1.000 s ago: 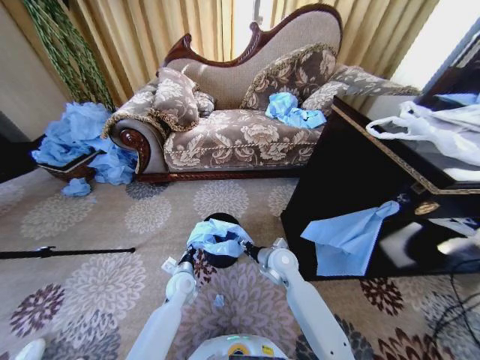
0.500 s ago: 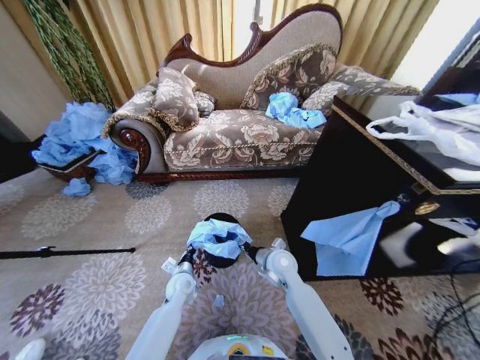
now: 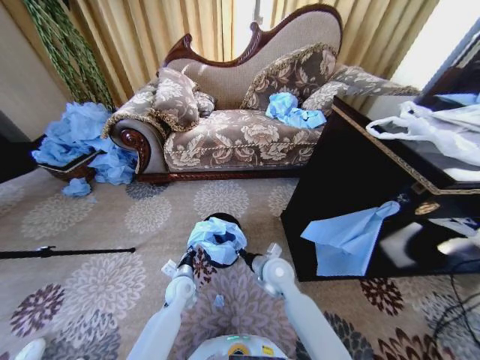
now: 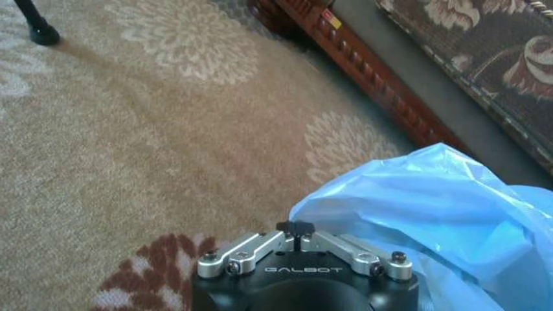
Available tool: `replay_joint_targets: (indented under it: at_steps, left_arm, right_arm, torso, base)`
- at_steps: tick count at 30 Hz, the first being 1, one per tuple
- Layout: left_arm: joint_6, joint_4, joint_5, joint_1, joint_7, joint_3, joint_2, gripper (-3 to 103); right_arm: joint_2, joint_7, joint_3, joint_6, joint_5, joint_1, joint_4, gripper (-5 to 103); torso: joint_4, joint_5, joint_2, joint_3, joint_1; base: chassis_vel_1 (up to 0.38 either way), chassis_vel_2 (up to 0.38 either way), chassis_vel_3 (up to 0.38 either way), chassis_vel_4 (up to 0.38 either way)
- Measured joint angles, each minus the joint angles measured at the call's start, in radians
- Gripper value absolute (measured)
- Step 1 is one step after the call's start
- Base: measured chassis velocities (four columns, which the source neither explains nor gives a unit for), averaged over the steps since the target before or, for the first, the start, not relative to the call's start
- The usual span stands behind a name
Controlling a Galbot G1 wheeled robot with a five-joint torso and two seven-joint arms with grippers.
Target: Place a garbage bag over the trash bin.
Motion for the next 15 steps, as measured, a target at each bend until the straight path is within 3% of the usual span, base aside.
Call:
replay_joint_targets:
  at_steps: [15]
  left_arm:
    - [-0.016, 0.118, 0.029, -0.067, 0.054, 0.036, -0.006, 0]
  right_arm:
    - [0.07, -0.14, 0.035, 0.044, -0.233, 0.082, -0.217, 0]
  torso:
    - [-0.0001, 0.0, 0.0, 0.0, 0.0]
  base:
    - [0.0, 0.0, 0.0, 0.0]
